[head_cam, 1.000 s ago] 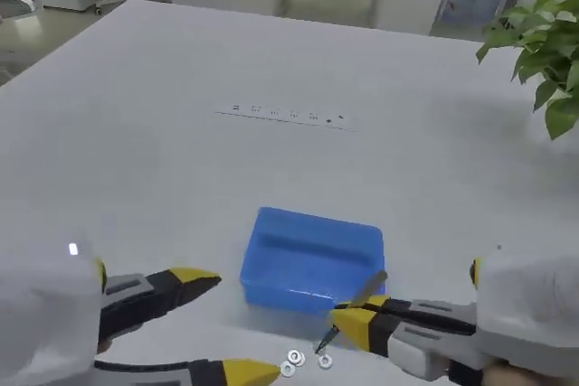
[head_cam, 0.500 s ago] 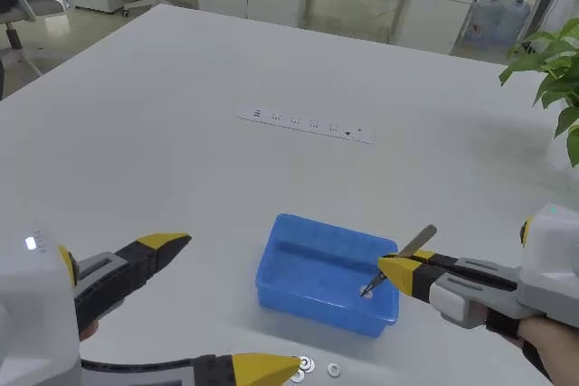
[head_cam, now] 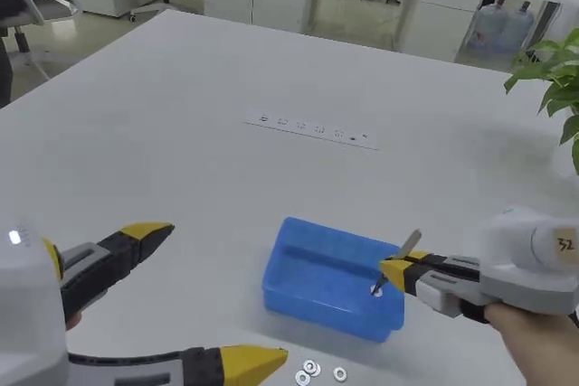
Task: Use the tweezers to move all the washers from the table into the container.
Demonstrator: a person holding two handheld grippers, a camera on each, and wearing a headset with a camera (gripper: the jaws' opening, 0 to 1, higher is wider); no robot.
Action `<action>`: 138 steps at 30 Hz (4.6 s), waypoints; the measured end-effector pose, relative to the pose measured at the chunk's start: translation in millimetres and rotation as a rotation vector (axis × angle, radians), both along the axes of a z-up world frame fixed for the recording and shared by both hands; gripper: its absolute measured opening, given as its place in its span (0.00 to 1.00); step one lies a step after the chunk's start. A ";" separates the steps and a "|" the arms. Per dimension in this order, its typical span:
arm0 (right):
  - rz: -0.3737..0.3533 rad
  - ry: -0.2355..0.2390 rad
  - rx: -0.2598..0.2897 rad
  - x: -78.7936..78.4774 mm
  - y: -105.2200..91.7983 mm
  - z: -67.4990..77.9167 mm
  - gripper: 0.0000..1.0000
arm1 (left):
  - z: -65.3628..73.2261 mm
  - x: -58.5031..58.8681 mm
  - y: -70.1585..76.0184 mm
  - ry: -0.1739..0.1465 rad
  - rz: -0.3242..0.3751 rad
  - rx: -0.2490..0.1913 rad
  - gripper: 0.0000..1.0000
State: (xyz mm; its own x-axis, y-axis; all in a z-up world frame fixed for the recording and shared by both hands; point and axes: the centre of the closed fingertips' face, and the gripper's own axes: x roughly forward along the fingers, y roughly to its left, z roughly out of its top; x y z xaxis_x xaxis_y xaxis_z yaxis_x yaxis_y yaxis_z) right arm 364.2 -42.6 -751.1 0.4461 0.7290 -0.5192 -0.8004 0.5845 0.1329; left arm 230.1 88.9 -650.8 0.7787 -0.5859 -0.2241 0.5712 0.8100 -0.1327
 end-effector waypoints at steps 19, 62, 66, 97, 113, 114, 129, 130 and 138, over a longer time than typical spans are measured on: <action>0.008 0.011 -0.054 1.9 4.2 -20.1 0.03 | -1.9 -0.4 7.7 0.010 0.016 0.010 0.99; 0.246 0.051 0.042 -100.1 60.8 -22.4 0.03 | -10.8 -4.5 0.5 0.038 -0.009 0.030 0.97; 0.241 0.044 0.058 -100.1 61.2 -18.3 0.03 | -11.7 -3.7 0.6 0.040 -0.010 0.033 0.97; 0.229 -0.052 0.113 -86.4 58.1 33.1 0.03 | -9.7 -4.5 -3.8 0.035 -0.024 0.025 0.96; 0.164 -0.130 0.144 -47.0 46.2 69.7 0.03 | -9.2 -6.3 -1.2 0.031 -0.018 0.025 0.96; 0.152 -0.126 0.138 -41.0 43.7 67.0 0.03 | -9.1 -6.4 -0.9 0.030 -0.018 0.024 0.96; 0.076 -0.012 0.024 0.5 29.3 10.0 0.03 | -8.0 -5.7 3.9 0.029 -0.010 0.030 0.96; 0.076 -0.006 0.016 0.8 29.2 6.7 0.03 | -8.3 -5.5 3.8 0.030 -0.011 0.032 0.96; 0.088 0.022 -0.021 1.1 30.7 -11.2 0.03 | -9.6 -5.5 4.0 0.035 -0.011 0.042 0.96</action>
State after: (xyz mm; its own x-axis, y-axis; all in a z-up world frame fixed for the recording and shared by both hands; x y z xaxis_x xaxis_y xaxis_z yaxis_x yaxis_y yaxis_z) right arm 365.3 -12.0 -762.3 0.3688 0.7535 -0.5442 -0.8458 0.5149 0.1397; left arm 224.6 92.9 -660.4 0.7637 -0.5837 -0.2756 0.5755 0.8091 -0.1188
